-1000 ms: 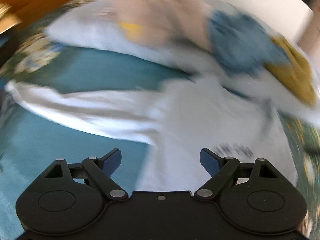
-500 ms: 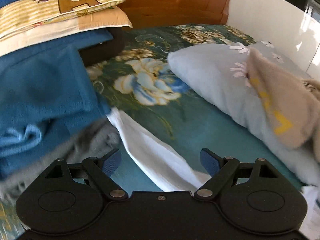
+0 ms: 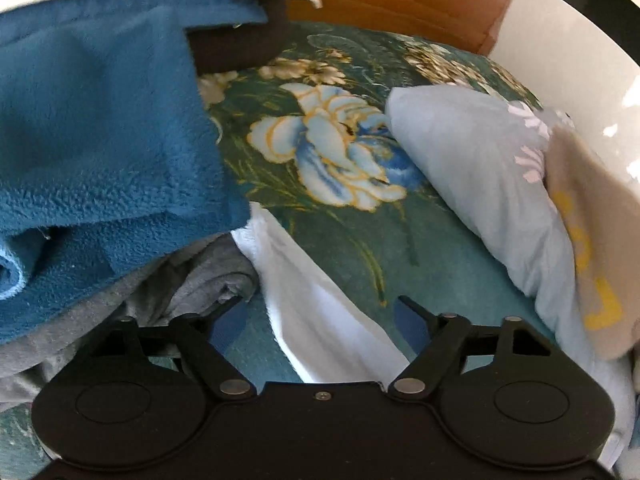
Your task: Fold clothes
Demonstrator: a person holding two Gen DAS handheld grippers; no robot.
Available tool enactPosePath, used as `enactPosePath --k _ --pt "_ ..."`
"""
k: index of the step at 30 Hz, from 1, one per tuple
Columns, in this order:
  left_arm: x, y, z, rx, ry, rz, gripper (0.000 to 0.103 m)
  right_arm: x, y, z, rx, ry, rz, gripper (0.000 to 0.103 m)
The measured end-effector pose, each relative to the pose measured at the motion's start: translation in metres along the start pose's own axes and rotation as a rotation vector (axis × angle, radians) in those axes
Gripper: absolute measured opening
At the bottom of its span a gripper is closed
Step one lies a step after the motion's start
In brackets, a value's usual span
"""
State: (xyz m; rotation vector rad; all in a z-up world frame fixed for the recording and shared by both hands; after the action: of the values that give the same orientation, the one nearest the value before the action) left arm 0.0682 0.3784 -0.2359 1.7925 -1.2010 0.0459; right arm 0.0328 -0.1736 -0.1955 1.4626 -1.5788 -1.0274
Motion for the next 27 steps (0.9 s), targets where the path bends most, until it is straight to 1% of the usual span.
enactPosePath --k 2,3,5,7,8,10,11,13,16,20,25,27 --pt "-0.007 -0.001 -0.002 0.010 0.039 0.005 0.066 -0.007 -0.002 0.000 -0.005 0.010 -0.006 0.035" --pt "-0.010 -0.001 -0.003 0.019 0.054 0.004 0.060 -0.011 -0.002 0.000 -0.004 0.018 -0.007 0.035" --pt "-0.017 -0.002 -0.004 0.025 0.082 0.001 0.052 -0.016 -0.002 0.000 -0.003 0.031 -0.007 0.036" --pt "-0.023 -0.002 -0.004 0.034 0.102 -0.004 0.039 -0.020 -0.002 -0.001 -0.004 0.038 -0.009 0.037" --pt "-0.026 -0.001 -0.004 0.038 0.109 -0.008 0.034 -0.022 -0.002 -0.001 -0.005 0.041 -0.011 0.037" --pt "-0.032 0.001 -0.002 0.042 0.121 -0.028 0.010 -0.024 -0.002 -0.001 -0.006 0.046 -0.011 0.038" --pt "-0.035 0.002 -0.002 0.044 0.129 -0.033 0.008 -0.024 -0.002 -0.001 -0.007 0.047 -0.012 0.038" --pt "-0.039 0.004 -0.001 0.053 0.150 -0.010 0.005 -0.025 -0.001 -0.001 -0.007 0.051 -0.014 0.039" --pt "-0.035 0.008 -0.002 0.050 0.117 -0.008 0.003 -0.025 0.000 0.001 -0.005 0.054 -0.017 0.039" --pt "-0.029 0.015 -0.003 0.060 0.118 0.009 0.000 -0.020 0.003 0.004 -0.002 0.047 -0.021 0.039" --pt "-0.010 0.020 -0.006 0.058 0.075 0.053 0.000 -0.011 0.010 0.008 0.008 0.028 -0.026 0.040" --pt "0.001 0.023 -0.007 0.063 0.039 0.065 0.000 -0.006 0.013 0.010 0.013 0.018 -0.025 0.040"
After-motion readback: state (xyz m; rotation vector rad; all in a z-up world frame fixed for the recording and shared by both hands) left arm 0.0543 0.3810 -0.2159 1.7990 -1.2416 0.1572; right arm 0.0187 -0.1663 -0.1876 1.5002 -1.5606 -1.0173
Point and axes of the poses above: each gripper's, at about its wrist camera, not at the fingertips, and y roughly against the way its jaws point, x to its right, z to its underside, the point moved 8 cm from there along -y, roughly the way its jaws point, and after that the axes turned 15 degrees about z, right-handed, at the moved point
